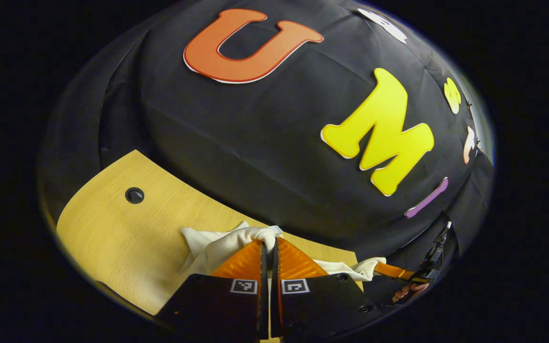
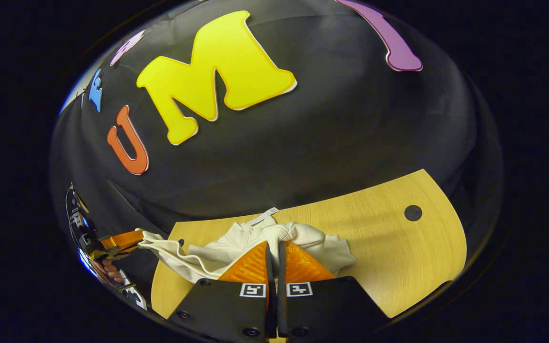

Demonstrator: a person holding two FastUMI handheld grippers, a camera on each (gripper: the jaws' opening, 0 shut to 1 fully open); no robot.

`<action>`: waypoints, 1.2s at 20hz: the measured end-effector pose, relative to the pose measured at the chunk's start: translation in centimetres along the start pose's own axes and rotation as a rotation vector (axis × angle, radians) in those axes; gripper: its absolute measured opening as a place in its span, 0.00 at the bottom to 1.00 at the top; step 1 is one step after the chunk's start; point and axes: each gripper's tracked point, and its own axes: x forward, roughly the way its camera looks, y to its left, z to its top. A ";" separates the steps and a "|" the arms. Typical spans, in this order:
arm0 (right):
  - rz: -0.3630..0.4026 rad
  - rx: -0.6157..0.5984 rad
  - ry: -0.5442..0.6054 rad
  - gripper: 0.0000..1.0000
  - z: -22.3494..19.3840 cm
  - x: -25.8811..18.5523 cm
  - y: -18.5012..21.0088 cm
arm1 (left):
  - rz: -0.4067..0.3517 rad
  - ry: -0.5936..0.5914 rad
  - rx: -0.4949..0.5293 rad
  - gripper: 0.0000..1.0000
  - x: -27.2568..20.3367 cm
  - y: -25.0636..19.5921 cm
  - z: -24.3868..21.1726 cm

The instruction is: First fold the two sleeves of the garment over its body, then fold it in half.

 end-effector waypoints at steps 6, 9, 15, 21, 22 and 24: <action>-0.025 0.032 0.032 0.01 -1.9 9.7 -2.9 | 0.090 0.035 0.060 0.04 8.0 5.0 -2.6; -0.043 0.011 0.016 0.01 -2.6 13.7 -4.2 | 0.103 0.032 0.128 0.04 11.6 7.1 -3.3; -0.104 0.020 0.008 0.01 -4.5 19.6 -6.6 | 0.135 0.029 0.256 0.04 16.9 10.3 -4.8; -0.128 -0.004 -0.032 0.22 -3.8 18.7 -6.0 | 0.167 0.030 0.381 0.35 16.6 10.4 -4.5; -0.142 -0.024 -0.055 0.32 -3.3 18.1 -6.1 | 0.179 -0.001 0.405 0.49 16.4 10.2 -3.5; -0.182 -0.043 -0.121 0.65 -1.6 16.8 -6.8 | 0.183 -0.046 0.443 0.95 15.1 9.3 -1.7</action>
